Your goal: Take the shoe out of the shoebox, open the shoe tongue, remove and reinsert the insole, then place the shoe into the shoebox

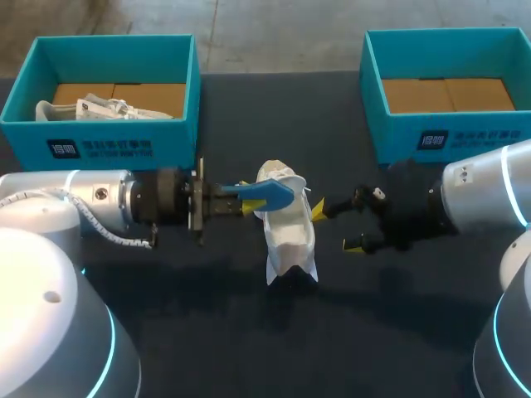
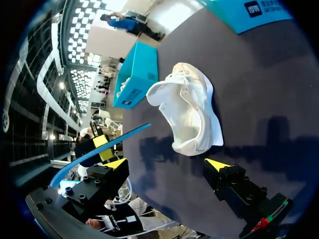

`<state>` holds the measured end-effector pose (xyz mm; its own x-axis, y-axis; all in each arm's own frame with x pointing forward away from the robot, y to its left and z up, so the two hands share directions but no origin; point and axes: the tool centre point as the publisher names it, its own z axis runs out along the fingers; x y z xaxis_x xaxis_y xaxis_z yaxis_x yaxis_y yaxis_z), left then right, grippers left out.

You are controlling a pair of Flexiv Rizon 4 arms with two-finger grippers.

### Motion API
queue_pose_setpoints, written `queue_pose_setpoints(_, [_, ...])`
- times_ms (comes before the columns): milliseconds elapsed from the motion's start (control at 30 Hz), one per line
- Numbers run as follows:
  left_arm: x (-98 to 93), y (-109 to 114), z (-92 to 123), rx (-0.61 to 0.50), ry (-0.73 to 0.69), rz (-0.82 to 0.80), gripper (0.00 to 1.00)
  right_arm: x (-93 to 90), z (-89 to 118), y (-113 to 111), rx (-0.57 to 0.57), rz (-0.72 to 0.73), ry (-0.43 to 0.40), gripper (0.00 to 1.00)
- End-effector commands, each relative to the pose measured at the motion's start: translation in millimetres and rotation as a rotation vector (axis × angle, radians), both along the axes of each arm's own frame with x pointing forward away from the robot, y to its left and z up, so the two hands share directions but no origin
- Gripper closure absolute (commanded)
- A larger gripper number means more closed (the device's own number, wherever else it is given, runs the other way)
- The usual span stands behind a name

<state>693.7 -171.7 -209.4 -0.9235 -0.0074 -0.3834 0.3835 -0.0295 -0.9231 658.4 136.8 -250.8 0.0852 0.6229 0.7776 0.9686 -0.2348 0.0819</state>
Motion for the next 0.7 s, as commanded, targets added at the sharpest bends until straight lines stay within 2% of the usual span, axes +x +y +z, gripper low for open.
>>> queue_pose_setpoints(33, [4.3,-4.1,-5.4,-0.003,-0.002,0.006,1.0,0.3,-1.4,3.1,-0.002,-0.004,-0.001,0.0])
queue_pose_setpoints(400, [2.4,-4.0,-10.4,-0.01,0.016,-0.002,1.0,0.3,-1.4,3.1,-0.002,-0.004,-0.001,0.0])
queue_pose_setpoints(433, [2.6,-3.8,-11.8,-0.01,0.026,-0.005,1.0,1.0,-7.6,2.1,-0.033,0.014,-0.021,0.0])
queue_pose_setpoints(500, [2.9,-2.7,-14.1,-0.009,0.028,-0.005,1.0,2.7,-15.2,-0.3,-0.038,0.033,-0.155,0.0])
queue_pose_setpoints(567, [2.8,-2.0,-15.3,-0.008,0.033,-0.004,1.0,4.3,-21.5,-0.1,-0.046,0.072,-0.247,0.0])
queue_pose_setpoints(667, [1.9,-1.3,-15.8,-0.011,0.043,-0.007,1.0,8.2,-28.9,1.2,-0.113,0.121,-0.323,0.0])
queue_pose_setpoints(700, [1.7,-1.3,-16.3,-0.015,0.052,-0.01,1.0,10.3,-32.1,1.3,-0.127,0.136,-0.325,0.0])
